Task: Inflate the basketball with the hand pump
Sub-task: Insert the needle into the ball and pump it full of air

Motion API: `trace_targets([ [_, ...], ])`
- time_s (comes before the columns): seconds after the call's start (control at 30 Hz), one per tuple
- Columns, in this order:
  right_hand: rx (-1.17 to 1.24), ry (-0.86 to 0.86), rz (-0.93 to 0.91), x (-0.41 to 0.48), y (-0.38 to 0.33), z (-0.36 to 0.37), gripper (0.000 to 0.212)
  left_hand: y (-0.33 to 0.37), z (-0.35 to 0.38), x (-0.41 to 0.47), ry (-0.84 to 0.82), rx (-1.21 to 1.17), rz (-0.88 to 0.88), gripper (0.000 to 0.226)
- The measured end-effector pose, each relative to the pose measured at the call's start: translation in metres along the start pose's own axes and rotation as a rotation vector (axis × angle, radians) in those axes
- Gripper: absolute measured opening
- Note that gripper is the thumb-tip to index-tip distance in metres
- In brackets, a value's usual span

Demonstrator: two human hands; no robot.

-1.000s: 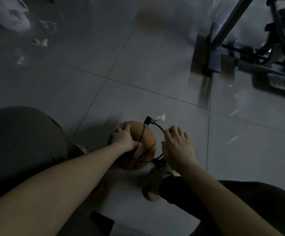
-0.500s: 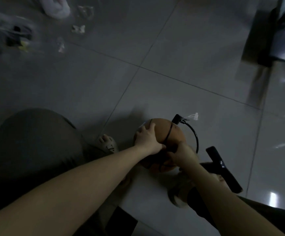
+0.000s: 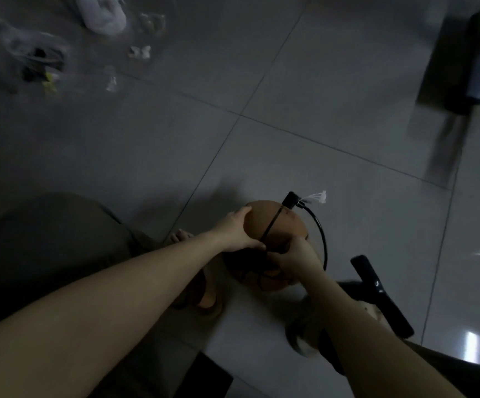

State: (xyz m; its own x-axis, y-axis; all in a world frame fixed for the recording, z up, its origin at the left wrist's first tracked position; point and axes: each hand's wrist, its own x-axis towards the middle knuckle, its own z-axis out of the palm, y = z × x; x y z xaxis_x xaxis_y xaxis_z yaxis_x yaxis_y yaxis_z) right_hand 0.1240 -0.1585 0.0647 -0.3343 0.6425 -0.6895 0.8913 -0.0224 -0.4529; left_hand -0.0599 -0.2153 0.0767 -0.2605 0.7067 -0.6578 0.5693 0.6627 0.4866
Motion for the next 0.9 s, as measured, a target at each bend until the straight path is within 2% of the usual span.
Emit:
trace_targets([
  [0.23, -0.106, 0.110, -0.029, 0.015, 0.001, 0.019, 0.037, -0.012, 0.014, 0.006, 0.054, -0.008, -0.016, 0.115],
  [0.47, -0.188, -0.020, -0.056, -0.004, -0.013, -0.005, 0.031, 0.000, 0.012, 0.006, 0.009, 0.079, -0.063, 0.115],
  [0.53, -0.263, 0.023, -0.103, -0.033, -0.019, -0.021, 0.029, 0.009, 0.011, 0.000, 0.012, 0.155, -0.059, 0.116],
  [0.6, -0.319, 0.163, -0.197, -0.068, -0.022, -0.043, 0.029, 0.027, 0.009, -0.008, 0.064, 0.275, -0.034, 0.119],
  [0.67, -0.343, 0.400, -0.275, -0.108, -0.010, -0.065, 0.020, 0.059, 0.013, -0.025, 0.176, 0.431, 0.126, 0.114],
  [0.73, -0.292, 0.660, -0.269, -0.136, 0.013, -0.079, 0.012, 0.094, 0.028, -0.048, 0.279, 0.539, 0.467, 0.093],
  [0.77, -0.275, 0.723, -0.213, -0.146, 0.028, -0.083, 0.017, 0.111, 0.039, -0.059, 0.308, 0.591, 0.655, 0.083],
  [0.83, -0.281, 0.618, -0.017, -0.157, 0.053, -0.084, 0.038, 0.138, 0.066, -0.073, 0.309, 0.725, 0.927, 0.069],
  [0.9, -0.244, 0.368, 0.136, -0.162, 0.069, -0.076, 0.048, 0.158, 0.092, -0.079, 0.260, 0.925, 1.013, 0.051],
])
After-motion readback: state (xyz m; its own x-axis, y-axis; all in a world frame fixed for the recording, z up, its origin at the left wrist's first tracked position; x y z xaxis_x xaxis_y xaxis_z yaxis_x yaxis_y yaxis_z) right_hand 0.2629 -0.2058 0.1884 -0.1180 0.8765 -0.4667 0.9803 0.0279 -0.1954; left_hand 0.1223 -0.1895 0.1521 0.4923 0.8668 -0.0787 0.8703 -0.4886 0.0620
